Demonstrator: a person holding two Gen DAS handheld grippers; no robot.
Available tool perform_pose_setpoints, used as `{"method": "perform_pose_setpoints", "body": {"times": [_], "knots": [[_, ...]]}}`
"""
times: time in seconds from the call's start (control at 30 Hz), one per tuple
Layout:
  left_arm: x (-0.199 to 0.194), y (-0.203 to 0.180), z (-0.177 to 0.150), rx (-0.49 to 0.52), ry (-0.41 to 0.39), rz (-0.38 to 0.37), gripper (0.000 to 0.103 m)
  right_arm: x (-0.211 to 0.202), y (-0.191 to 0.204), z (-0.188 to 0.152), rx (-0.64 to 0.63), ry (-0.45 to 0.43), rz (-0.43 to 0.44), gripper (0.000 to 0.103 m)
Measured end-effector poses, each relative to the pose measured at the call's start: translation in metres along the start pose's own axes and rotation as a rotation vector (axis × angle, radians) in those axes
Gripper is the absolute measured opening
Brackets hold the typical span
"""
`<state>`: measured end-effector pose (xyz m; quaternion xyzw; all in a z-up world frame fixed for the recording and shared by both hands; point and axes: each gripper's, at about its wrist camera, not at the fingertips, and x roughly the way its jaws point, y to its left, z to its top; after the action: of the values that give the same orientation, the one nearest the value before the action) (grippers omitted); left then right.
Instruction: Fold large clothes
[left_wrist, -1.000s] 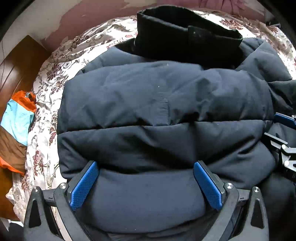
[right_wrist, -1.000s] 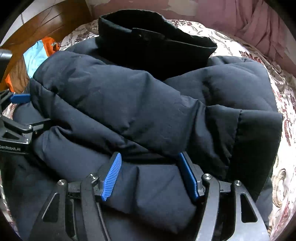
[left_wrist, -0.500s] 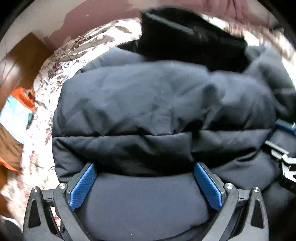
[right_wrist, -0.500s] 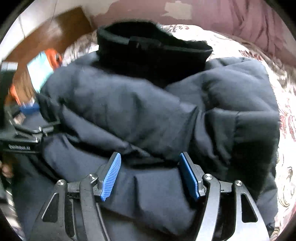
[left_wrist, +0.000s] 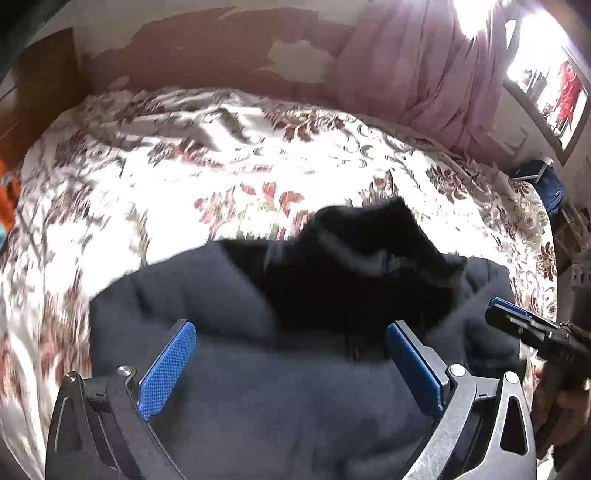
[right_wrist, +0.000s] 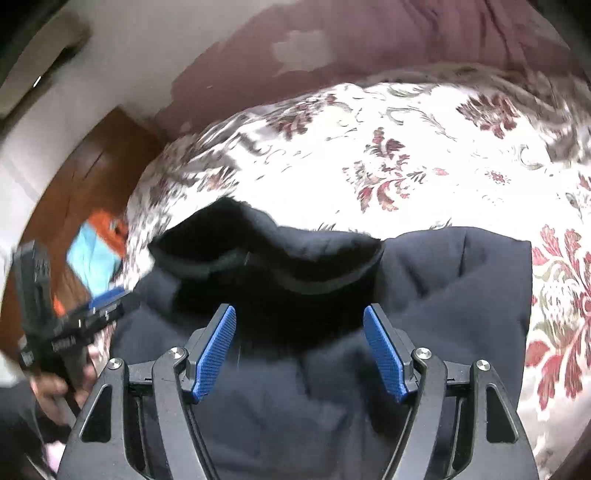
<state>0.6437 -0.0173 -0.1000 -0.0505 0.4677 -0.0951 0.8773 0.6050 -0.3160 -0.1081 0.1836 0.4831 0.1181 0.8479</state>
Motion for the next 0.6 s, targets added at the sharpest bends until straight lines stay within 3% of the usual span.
{"method": "perform_pose_setpoints", "body": {"times": [0.13, 0.2, 0.27, 0.3, 0.37, 0.47, 0.57, 0.6], "knots": [[0.008, -0.007, 0.027, 0.013, -0.036, -0.017, 0.103, 0.025, -0.018, 0.023, 0.181, 0.021, 0.011, 0.064], [0.010, -0.009, 0.037, 0.000, -0.051, -0.040, 0.102, 0.037, -0.029, 0.029, 0.265, 0.032, -0.016, 0.058], [0.014, -0.014, 0.044, 0.002, -0.062, -0.062, 0.097, 0.050, -0.035, 0.033, 0.319, 0.051, -0.034, 0.036], [0.016, -0.017, 0.046, 0.008, -0.057, -0.051, 0.091, 0.057, -0.037, 0.037, 0.333, 0.069, -0.041, 0.030], [0.025, -0.021, 0.049, 0.018, -0.023, -0.016, 0.056, 0.066, -0.036, 0.035, 0.355, 0.093, -0.060, 0.025], [0.036, -0.018, 0.050, 0.003, 0.014, -0.046, 0.032, 0.068, -0.034, 0.033, 0.338, 0.092, -0.058, 0.016], [0.031, -0.015, 0.047, 0.004, -0.020, -0.049, 0.011, 0.057, -0.031, 0.025, 0.314, 0.059, -0.050, 0.010], [0.027, -0.011, 0.044, 0.000, -0.038, -0.060, 0.010, 0.051, -0.030, 0.022, 0.298, 0.051, -0.049, 0.010]]}}
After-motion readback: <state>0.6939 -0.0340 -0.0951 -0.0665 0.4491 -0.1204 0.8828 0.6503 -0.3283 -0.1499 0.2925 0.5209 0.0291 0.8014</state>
